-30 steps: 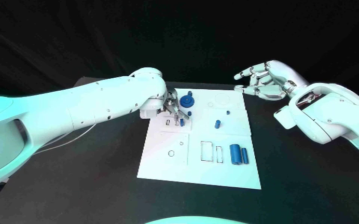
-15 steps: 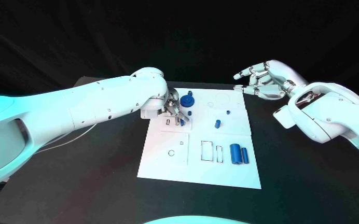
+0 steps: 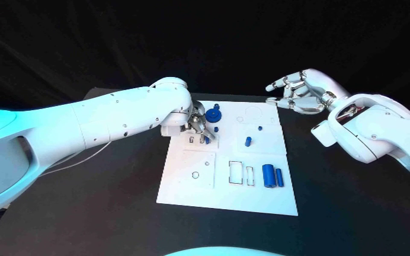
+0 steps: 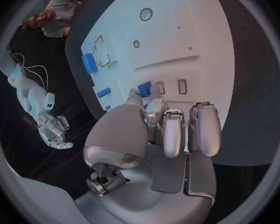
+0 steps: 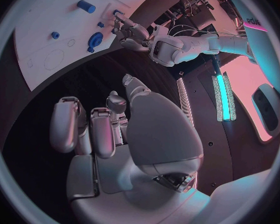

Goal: Assemble the parts on the task board

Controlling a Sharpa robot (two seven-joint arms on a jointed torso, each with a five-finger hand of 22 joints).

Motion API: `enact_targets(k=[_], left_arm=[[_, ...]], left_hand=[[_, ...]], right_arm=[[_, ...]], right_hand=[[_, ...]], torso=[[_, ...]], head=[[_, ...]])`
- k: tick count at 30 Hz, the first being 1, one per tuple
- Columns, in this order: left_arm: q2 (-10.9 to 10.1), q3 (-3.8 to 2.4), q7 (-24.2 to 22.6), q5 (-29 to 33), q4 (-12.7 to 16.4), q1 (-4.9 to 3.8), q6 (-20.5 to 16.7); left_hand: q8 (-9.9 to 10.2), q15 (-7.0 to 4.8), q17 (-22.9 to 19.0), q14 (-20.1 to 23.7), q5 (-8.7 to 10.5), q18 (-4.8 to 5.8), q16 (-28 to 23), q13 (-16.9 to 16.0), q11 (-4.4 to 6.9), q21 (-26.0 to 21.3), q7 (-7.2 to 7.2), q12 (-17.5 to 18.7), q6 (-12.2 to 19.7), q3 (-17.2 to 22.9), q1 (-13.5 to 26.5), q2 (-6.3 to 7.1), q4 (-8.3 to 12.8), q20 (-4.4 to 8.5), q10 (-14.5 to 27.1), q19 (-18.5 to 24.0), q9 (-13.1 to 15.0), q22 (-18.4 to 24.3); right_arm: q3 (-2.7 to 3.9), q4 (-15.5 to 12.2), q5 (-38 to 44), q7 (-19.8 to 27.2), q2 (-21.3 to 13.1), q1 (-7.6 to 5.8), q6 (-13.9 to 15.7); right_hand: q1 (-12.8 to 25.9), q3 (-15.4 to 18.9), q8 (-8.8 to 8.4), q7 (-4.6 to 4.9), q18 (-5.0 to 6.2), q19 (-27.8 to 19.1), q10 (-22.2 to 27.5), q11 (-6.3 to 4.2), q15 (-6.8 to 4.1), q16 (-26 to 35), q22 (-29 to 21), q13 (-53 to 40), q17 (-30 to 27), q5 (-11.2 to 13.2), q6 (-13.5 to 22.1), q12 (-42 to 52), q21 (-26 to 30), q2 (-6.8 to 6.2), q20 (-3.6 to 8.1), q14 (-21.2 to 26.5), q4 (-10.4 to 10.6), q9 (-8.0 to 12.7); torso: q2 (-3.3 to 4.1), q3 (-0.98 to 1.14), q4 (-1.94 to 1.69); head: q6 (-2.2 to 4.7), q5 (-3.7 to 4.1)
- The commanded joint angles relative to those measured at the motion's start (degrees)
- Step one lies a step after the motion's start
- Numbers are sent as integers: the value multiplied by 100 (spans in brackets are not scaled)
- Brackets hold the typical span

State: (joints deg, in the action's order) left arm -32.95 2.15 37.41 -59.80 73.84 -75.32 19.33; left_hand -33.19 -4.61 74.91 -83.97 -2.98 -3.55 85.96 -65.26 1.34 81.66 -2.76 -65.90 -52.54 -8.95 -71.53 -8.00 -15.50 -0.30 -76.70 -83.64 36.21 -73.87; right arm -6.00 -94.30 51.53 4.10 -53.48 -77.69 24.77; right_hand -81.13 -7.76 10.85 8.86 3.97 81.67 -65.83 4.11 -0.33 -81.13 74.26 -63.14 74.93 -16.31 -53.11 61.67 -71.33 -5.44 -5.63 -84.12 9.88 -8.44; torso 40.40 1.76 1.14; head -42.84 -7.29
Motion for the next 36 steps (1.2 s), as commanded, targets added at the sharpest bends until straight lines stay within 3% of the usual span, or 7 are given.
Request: enact_targets(k=[1,7,11,13,15,22,36], left_arm=[[14,-1,-20,98,-2,-1,-4],[12,-1,-32,178,-3,-1,-50],[13,-1,-41,219,-4,-1,-61],[12,-1,-46,232,-4,-1,-53],[5,-1,-50,263,-3,-1,-46],[-88,-6,-81,462,57,-1,-175],[-632,-30,-143,1010,605,5,-1302]], left_hand=[[18,-31,1047,-452,-9,44,-16,1,6,24,7,-17,78,217,-243,-94,92,-11,50,-98,11,-15],[146,-52,1051,-452,-16,45,-19,40,24,36,18,48,194,810,-768,-148,322,13,111,-91,-9,-35],[276,-44,1054,-452,-20,44,-22,95,7,42,-8,130,225,1445,-952,58,360,15,165,-83,-50,-48],[350,-18,1056,-453,-23,44,-25,128,-15,46,-36,175,214,1996,-939,306,326,8,178,-79,-67,-58],[424,-6,1062,-454,-13,44,-28,159,-43,54,-79,204,160,3110,-681,837,248,-28,152,-73,-43,-79],[340,17,1069,-457,-4,46,-32,202,-42,60,-106,248,186,4680,-310,1341,739,-44,131,-69,176,-102],[8,-14,1082,-462,-1,48,-30,107,-11,63,-43,120,195,5618,378,1540,1356,-31,-39,-70,577,-121]], right_arm=[[3,11,21,-30,7,-1,-80],[3,20,24,-40,15,0,-118],[3,24,27,-46,17,1,-146],[2,25,28,-49,18,2,-159],[2,26,28,-53,18,2,-173],[2,26,31,-67,10,3,-204],[1,36,48,-81,-16,3,-220]], right_hand=[[58,11,9,1,53,15,25,-22,-30,38,-9,7,632,-34,33,-34,34,18,42,-304,-7,5],[58,11,9,1,53,15,25,-22,-30,38,-9,7,632,-34,33,-34,34,18,42,-304,-7,5],[58,11,9,1,53,15,25,-22,-30,38,-9,7,632,-34,33,-34,34,18,42,-304,-7,5],[58,11,9,1,53,15,25,-22,-30,38,-9,7,632,-34,33,-34,34,18,42,-304,-7,5],[58,11,9,1,53,15,25,-22,-30,38,-9,7,632,-34,33,-34,34,18,42,-304,-7,5],[61,11,10,2,51,20,9,-21,-29,38,-4,-7,633,-50,36,-15,30,18,42,-305,-5,9],[73,14,8,6,55,14,20,-18,-28,51,-19,8,623,-68,46,-27,50,17,41,-302,3,15]], torso=[[0,0,4],[3,3,3],[2,2,0],[2,4,2],[-1,1,3],[0,4,-2],[4,6,-11]], head=[[-10,-9],[-13,-3],[-16,-6],[-19,-5],[-22,-5],[-16,10],[-23,-4]])
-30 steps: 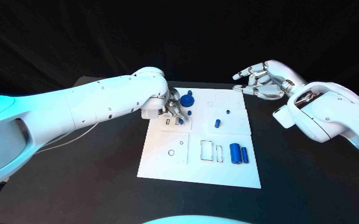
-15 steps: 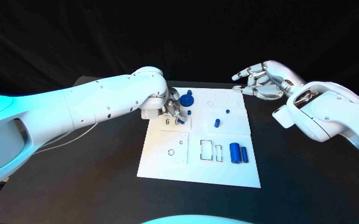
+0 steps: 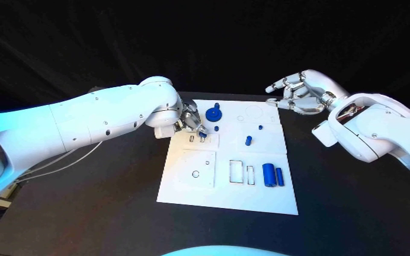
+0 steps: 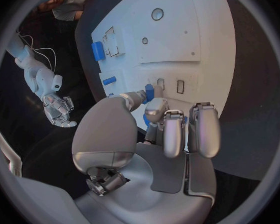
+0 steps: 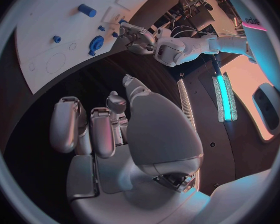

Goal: Assemble the parts on the task board

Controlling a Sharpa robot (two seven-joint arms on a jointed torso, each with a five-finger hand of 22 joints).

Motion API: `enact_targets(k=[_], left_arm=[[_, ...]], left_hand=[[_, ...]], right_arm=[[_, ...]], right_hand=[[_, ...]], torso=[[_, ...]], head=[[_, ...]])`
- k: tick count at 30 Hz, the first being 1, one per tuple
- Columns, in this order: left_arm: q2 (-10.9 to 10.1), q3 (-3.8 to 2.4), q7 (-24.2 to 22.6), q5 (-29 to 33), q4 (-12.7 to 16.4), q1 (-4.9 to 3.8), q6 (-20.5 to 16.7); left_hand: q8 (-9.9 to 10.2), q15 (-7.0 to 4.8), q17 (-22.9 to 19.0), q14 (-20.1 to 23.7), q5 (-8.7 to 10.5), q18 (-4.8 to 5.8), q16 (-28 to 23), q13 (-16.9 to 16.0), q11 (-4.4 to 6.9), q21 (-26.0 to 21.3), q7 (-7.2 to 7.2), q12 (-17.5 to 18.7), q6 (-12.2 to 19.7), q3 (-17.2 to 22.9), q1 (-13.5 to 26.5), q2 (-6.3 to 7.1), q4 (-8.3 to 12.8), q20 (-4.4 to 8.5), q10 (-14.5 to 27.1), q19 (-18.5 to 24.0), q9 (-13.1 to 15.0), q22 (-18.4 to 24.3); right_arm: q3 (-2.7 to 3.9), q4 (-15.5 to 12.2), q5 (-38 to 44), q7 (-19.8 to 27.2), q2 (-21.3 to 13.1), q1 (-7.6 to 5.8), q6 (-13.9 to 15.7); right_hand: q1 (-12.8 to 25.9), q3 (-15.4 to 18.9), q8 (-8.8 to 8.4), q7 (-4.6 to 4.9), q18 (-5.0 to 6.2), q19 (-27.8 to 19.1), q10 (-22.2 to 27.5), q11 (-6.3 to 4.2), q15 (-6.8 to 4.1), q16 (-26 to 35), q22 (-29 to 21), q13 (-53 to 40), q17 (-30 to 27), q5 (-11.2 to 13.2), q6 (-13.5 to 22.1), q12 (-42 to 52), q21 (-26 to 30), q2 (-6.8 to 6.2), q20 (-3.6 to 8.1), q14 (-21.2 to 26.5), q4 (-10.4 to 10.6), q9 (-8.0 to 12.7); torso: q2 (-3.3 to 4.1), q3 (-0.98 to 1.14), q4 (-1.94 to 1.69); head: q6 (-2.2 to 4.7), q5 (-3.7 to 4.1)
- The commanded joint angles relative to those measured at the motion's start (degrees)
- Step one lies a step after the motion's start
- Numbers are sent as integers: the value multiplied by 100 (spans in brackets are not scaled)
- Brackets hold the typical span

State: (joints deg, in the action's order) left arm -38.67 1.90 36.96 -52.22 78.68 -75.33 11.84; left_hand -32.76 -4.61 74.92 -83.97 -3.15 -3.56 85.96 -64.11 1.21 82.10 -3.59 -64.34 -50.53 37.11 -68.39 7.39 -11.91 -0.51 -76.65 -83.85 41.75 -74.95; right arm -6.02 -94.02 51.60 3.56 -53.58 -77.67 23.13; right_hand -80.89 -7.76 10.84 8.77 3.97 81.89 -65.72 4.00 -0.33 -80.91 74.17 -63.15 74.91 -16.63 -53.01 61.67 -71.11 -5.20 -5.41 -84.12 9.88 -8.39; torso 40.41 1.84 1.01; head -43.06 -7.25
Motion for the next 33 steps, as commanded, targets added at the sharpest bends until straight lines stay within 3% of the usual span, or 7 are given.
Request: enact_targets(k=[1,5,12,17,24,33], left_arm=[[-101,-6,-101,201,178,11,-630],[-235,-6,-104,-159,375,60,-927],[-348,-8,-119,-969,661,285,-1346],[-336,-8,-117,-1275,705,402,-1453],[-315,-9,-100,-1566,698,453,-1397],[-279,-9,-70,-1638,691,462,-982]], left_hand=[[-41,-15,1081,-462,16,50,-29,-9,3,22,41,-37,-6,1021,73,6,1009,-10,-47,-52,30,-18],[-62,-20,1081,-462,16,53,-30,6,9,30,47,-25,-10,1056,104,18,1047,-6,-50,-59,52,-34],[-84,-26,1085,-463,16,59,-28,9,16,45,54,-25,-17,1111,139,33,1092,-3,-64,-72,76,-64],[-107,-31,1085,-463,16,64,-29,-17,23,59,61,-54,-30,1164,176,50,1122,1,-91,-82,98,-89],[-121,-34,1085,-463,16,68,-29,-36,27,71,66,-76,-35,1191,201,66,1139,3,-109,-92,111,-113],[-147,-39,1084,-463,16,74,-31,-45,34,87,75,-90,-47,1229,255,86,1155,6,-127,-103,134,-142]], right_arm=[[3,9,41,-28,-9,0,-56],[2,7,45,-28,-18,1,-58],[2,10,67,-24,-36,1,-44],[1,7,84,-24,-39,1,-45],[0,4,94,-35,-48,2,-58],[0,13,96,-35,-39,5,-69]], right_hand=[[50,15,8,15,55,-8,9,-7,-28,29,-11,9,624,-38,37,-27,29,-7,19,-302,4,10],[50,15,8,15,55,-8,9,-7,-28,29,-11,9,624,-38,37,-27,29,-7,19,-302,4,10],[67,18,9,17,60,-15,25,-5,-25,39,-28,29,617,-58,42,-43,52,-4,18,-300,16,15],[68,18,10,17,61,-18,31,-5,-25,40,-34,35,615,-60,42,-49,60,-4,18,-299,17,16],[95,26,15,19,62,-18,44,-2,-22,49,-41,46,611,-97,45,-56,72,-7,15,-297,34,22],[107,29,19,18,62,-17,43,-3,-22,48,-42,45,613,-122,44,-52,76,-8,15,-298,43,26]], torso=[[3,1,-2],[-8,-1,-5],[-19,-15,-40],[-15,-11,-24],[-14,-5,-27],[-11,-4,-26]], head=[[-4,-9],[-21,-25],[-22,-6],[-30,-24],[-40,-24],[-43,-12]])
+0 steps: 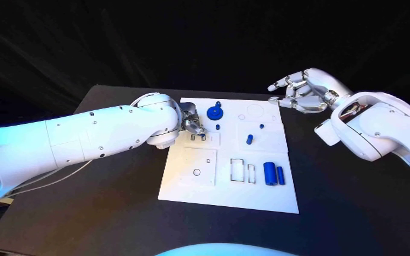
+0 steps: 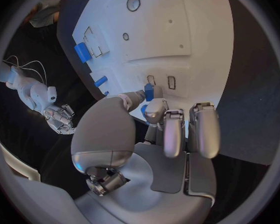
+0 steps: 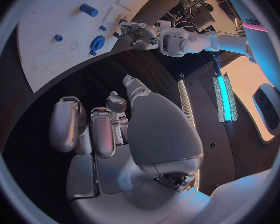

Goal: Assemble the parts on the task board

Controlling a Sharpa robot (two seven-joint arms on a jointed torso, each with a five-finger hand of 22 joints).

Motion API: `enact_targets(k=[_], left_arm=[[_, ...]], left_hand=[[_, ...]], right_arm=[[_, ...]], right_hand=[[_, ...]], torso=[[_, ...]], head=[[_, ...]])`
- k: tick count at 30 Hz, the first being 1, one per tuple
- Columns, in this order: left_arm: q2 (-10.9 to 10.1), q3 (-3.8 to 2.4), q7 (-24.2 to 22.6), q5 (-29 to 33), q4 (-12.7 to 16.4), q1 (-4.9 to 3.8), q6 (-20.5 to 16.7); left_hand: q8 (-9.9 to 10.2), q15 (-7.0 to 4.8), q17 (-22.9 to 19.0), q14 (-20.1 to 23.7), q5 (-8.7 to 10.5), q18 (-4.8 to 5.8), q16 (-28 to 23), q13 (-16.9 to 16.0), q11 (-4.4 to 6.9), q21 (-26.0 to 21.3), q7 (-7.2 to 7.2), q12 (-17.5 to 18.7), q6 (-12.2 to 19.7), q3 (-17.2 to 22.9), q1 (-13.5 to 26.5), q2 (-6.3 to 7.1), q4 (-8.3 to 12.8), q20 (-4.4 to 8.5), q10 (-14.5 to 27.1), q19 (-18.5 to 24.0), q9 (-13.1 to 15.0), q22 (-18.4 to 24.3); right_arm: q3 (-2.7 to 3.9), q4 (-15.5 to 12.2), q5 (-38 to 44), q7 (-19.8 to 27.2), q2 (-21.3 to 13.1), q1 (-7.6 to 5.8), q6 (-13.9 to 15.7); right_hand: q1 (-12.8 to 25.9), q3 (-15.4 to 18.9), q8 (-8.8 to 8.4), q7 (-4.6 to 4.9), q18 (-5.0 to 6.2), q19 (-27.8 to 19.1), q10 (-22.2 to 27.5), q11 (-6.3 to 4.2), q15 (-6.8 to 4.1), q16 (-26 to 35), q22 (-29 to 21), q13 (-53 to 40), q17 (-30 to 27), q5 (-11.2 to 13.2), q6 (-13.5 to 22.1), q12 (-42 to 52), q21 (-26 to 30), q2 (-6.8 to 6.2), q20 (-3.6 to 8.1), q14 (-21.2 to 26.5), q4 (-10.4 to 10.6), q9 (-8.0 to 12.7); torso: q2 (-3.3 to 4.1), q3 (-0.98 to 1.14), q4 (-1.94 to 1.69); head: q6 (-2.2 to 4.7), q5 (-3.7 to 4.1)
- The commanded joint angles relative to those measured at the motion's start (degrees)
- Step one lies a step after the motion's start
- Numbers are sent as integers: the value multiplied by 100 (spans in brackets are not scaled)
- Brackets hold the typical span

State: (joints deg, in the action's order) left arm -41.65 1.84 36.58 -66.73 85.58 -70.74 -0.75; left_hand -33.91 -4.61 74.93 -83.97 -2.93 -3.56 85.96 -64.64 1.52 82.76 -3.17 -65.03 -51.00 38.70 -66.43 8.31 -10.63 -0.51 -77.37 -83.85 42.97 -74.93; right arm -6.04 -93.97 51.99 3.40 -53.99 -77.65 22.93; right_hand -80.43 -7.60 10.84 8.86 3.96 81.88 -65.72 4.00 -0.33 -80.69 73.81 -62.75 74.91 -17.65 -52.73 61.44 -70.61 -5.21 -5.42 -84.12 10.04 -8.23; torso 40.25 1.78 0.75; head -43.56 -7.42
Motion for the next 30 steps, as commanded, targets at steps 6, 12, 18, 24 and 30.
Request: enact_targets(k=[6,12,18,24,30], left_arm=[[64,-3,-18,-216,-35,4,457],[113,-3,7,-241,-84,4,517],[162,-2,20,-268,-138,5,476],[177,-2,24,-288,-164,5,477],[184,-2,30,-298,-168,5,574]], left_hand=[[-45,-42,1084,-464,-6,75,-31,1,6,22,38,-32,-4,1084,87,5,1035,7,-63,-104,24,-146],[-122,-49,1088,-464,-1033,75,-30,-27,8,28,28,-67,-32,1386,260,89,1089,20,-77,-106,96,-154],[-132,-51,1087,-464,-1053,74,-33,21,10,27,30,-25,-32,1402,279,89,1093,20,-60,-105,105,-153],[-136,-51,1088,-464,-1060,73,-32,49,10,24,30,1,-31,1410,288,88,1093,20,-46,-103,109,-148],[-140,-51,1087,-464,-1063,74,-33,50,10,27,30,2,-30,1415,298,88,1093,20,-46,-105,112,-154]], right_arm=[[2,10,57,-17,5,4,-51],[2,15,57,-19,10,5,-51],[1,14,57,-23,15,7,-52],[1,10,57,-26,9,7,-52],[1,1,86,-37,9,8,-47]], right_hand=[[69,12,23,8,63,-16,44,-2,-22,32,-9,9,610,-50,16,-28,32,-5,15,-296,33,13],[72,10,26,8,62,-12,41,-4,-23,28,-5,7,616,-75,16,-23,28,-2,15,-298,37,16],[70,5,29,7,62,-9,34,-5,-24,26,-4,2,619,-101,17,-14,28,3,15,-300,38,19],[69,3,30,6,61,-7,34,-5,-25,27,-2,4,618,-110,16,-14,26,4,16,-300,38,20],[69,0,33,6,60,-5,27,-6,-25,27,0,-1,619,-128,15,-6,25,7,16,-301,40,21]], torso=[[-2,1,-4],[0,-4,-7],[3,2,-1],[1,2,-6],[1,2,-6]], head=[[-4,3],[-19,30],[-13,20],[-19,20],[-32,25]])
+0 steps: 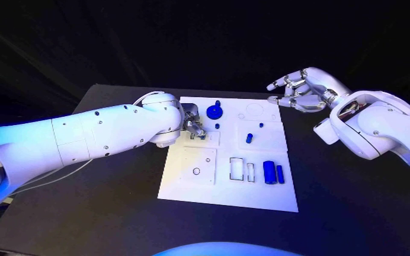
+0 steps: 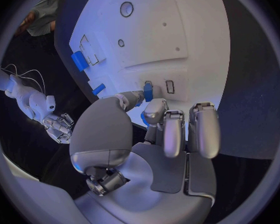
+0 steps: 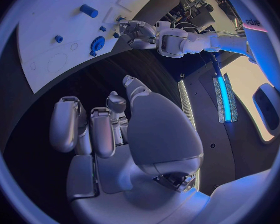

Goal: Assemble the parts on the task board

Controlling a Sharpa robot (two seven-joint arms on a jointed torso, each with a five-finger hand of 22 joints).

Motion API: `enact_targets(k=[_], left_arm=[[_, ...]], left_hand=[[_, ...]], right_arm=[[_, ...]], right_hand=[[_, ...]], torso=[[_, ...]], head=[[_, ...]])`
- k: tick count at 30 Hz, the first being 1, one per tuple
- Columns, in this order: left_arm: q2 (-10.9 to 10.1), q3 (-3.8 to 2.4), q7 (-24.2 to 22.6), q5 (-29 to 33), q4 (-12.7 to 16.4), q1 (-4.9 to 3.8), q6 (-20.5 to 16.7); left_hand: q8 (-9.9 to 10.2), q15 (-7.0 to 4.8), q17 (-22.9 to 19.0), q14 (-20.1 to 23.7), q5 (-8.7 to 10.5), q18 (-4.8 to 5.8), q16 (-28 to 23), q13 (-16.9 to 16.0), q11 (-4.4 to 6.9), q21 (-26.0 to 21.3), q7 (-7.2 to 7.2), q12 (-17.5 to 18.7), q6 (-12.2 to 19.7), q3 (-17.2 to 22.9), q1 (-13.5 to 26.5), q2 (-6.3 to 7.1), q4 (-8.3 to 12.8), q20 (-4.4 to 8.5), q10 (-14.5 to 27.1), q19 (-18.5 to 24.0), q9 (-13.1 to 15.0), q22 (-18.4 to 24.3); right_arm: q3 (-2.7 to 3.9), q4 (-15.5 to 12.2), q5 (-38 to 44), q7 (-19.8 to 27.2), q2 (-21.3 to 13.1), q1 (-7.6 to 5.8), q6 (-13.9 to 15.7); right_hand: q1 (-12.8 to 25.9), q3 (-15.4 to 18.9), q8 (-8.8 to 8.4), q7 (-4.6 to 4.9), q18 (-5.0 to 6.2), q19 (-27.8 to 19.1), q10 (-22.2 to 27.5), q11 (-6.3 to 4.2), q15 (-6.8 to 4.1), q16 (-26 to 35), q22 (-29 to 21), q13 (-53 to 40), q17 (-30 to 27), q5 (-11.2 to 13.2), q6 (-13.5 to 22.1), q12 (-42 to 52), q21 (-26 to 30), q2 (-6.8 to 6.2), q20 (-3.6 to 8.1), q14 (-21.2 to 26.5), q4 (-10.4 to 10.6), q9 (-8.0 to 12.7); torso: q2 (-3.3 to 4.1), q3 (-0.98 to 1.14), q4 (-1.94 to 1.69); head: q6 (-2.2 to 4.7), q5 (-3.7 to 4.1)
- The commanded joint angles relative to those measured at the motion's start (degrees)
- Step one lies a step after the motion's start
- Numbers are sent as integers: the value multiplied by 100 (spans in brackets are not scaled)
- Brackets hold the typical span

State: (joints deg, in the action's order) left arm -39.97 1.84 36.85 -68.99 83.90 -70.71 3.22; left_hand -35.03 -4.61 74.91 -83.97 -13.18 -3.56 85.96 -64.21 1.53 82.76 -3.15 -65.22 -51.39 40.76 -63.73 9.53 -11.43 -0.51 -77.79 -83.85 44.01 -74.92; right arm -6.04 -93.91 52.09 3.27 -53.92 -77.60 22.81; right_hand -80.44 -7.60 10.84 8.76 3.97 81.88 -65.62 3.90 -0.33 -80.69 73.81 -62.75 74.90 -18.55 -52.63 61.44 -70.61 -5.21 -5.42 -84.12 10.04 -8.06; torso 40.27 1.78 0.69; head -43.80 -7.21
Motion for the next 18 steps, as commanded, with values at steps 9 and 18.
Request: enact_targets(k=[9,18], left_arm=[[17,-2,10,-83,10,2,442],[28,-2,9,-96,15,2,538]], left_hand=[[-48,-52,1089,-464,-33,78,-33,11,13,37,35,18,6,1199,71,-3,1185,18,-11,-111,24,-173],[-57,-54,1089,-464,-26,80,-33,14,16,40,39,16,2,1187,90,9,1189,17,-16,-113,30,-181]], right_arm=[[1,-13,123,-26,-2,6,-43],[1,-15,129,-23,-1,8,-45]], right_hand=[[69,-4,36,15,61,-4,20,2,-26,28,-2,4,619,-57,3,-8,29,11,17,-301,42,7],[75,-4,38,15,61,-4,19,3,-26,28,-4,4,619,-66,2,-6,32,11,17,-301,46,8]], torso=[[1,2,-1],[0,3,1]], head=[[-19,0],[-28,-4]])
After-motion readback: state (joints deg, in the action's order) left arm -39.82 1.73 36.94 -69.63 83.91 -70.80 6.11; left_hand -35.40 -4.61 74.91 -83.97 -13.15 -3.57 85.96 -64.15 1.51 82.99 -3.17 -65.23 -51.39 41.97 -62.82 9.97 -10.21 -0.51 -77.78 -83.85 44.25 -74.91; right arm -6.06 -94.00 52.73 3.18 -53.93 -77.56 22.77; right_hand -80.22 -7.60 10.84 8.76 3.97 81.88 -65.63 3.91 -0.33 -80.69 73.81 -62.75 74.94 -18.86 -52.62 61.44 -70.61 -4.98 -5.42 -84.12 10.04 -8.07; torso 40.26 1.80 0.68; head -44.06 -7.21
